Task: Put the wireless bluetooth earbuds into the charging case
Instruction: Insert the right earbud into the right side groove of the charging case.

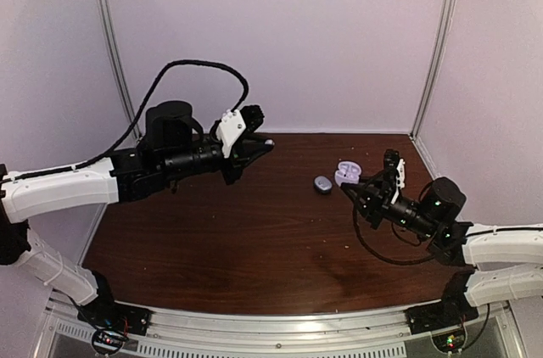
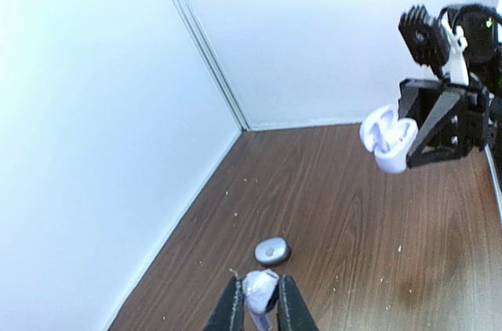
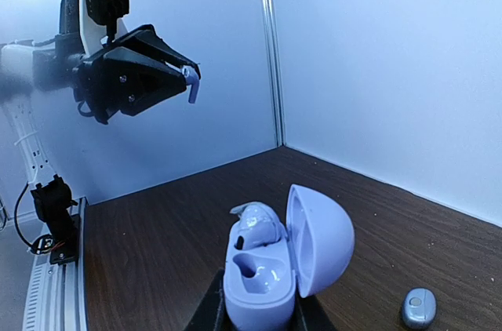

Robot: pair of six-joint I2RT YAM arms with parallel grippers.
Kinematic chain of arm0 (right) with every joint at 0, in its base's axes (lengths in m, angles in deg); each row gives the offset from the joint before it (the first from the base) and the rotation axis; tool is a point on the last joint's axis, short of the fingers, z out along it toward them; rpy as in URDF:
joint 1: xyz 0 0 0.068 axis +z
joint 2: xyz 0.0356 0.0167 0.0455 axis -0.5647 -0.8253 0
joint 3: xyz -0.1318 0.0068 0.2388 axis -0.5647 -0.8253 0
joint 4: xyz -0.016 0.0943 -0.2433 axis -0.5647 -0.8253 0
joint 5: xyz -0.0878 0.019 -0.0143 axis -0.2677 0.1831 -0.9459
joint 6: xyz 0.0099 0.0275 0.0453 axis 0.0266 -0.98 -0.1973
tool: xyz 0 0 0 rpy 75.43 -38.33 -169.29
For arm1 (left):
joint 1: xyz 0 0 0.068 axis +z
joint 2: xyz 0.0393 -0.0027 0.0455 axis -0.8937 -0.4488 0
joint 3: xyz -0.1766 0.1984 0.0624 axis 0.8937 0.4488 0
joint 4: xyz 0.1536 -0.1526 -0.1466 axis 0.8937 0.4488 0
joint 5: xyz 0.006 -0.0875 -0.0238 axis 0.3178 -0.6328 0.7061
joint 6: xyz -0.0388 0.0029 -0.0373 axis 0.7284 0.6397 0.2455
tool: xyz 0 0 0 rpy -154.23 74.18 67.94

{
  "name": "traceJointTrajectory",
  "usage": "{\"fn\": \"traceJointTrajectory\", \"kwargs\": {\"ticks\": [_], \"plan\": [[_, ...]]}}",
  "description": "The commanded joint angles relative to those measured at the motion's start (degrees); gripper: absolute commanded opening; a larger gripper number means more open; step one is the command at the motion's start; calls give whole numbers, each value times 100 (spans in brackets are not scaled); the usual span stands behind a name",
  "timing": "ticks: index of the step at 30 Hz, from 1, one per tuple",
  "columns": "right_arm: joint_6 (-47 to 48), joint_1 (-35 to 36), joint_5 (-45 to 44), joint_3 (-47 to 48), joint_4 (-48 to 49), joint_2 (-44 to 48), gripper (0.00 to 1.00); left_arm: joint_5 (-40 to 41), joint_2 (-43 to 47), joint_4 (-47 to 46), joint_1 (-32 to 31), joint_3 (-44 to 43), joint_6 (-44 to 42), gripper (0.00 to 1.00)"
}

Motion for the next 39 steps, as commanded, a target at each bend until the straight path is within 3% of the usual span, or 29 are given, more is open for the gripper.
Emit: {"fn": "traceJointTrajectory", "kwargs": {"ticks": [1, 15, 26, 39], "plan": [[332, 291, -498, 316, 539, -217, 0, -136, 226, -1257, -127, 240, 357, 11], [1009, 1344, -2123, 1479, 482, -1355, 0, -606, 285, -3131, -550, 825, 1049, 13], [1898, 2179, -3613, 1794, 602, -1763, 0, -507, -76, -3258, -781, 757, 1043, 13], [2396, 2620, -4206, 1993, 835, -1999, 0, -472, -528, -3531, -844, 689, 1162, 12]]}}
